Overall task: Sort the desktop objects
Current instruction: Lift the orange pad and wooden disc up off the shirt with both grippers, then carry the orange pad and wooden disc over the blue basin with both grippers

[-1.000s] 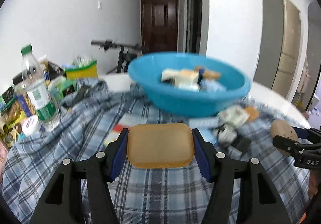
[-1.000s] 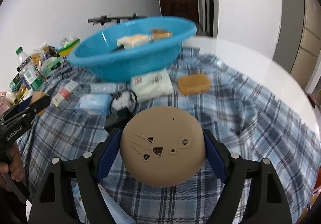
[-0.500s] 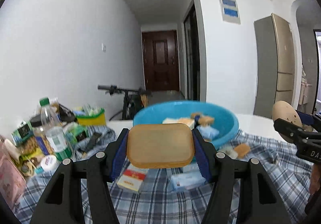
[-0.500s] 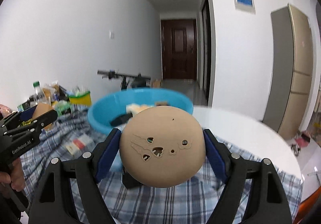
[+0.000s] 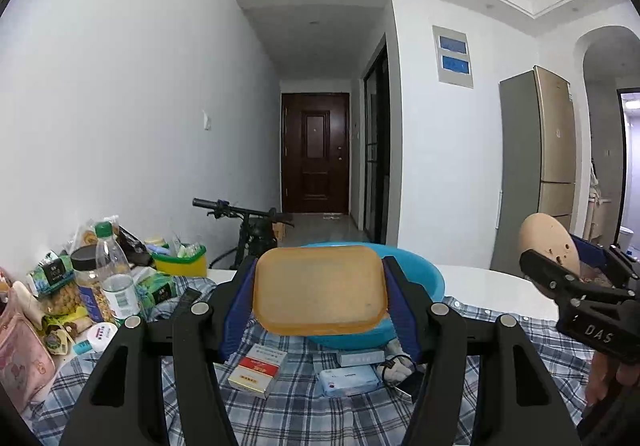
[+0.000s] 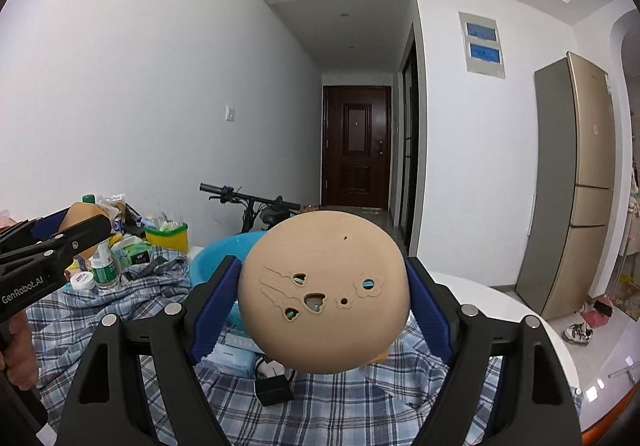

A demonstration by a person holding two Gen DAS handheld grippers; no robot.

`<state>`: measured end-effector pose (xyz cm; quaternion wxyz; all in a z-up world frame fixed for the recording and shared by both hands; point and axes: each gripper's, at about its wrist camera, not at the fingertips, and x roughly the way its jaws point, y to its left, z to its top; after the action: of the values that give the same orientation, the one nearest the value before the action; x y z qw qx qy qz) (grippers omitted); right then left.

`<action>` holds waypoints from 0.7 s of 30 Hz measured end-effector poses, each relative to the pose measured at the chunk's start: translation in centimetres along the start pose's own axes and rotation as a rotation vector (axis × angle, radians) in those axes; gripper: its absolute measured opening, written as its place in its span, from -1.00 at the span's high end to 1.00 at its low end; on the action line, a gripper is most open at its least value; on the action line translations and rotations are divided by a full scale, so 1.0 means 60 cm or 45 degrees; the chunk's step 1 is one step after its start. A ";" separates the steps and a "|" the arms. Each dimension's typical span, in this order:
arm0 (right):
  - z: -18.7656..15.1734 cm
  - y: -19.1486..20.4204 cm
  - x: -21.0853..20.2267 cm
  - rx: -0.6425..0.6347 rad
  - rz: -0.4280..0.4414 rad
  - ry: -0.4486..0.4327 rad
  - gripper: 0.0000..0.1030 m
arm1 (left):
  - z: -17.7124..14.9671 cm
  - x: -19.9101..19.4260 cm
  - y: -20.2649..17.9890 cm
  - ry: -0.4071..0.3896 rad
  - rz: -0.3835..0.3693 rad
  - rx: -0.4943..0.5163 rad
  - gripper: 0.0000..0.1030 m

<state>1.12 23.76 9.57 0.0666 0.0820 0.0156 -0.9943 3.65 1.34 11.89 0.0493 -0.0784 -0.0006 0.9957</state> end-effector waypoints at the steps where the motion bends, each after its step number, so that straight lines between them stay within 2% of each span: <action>1: 0.002 0.000 -0.004 0.006 -0.001 -0.014 -0.55 | 0.001 -0.001 0.000 0.001 -0.002 -0.001 -0.23; 11: 0.002 -0.006 -0.009 0.048 -0.004 -0.007 -0.55 | -0.002 0.005 -0.006 0.039 -0.002 -0.013 -0.23; 21: 0.015 0.000 0.001 -0.005 0.014 -0.014 -0.55 | 0.011 0.042 0.002 0.070 0.014 -0.013 -0.23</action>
<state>0.91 23.74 10.43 0.0724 0.0765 0.0166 -0.9943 1.07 1.47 12.17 0.0435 -0.1059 -0.0040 0.9934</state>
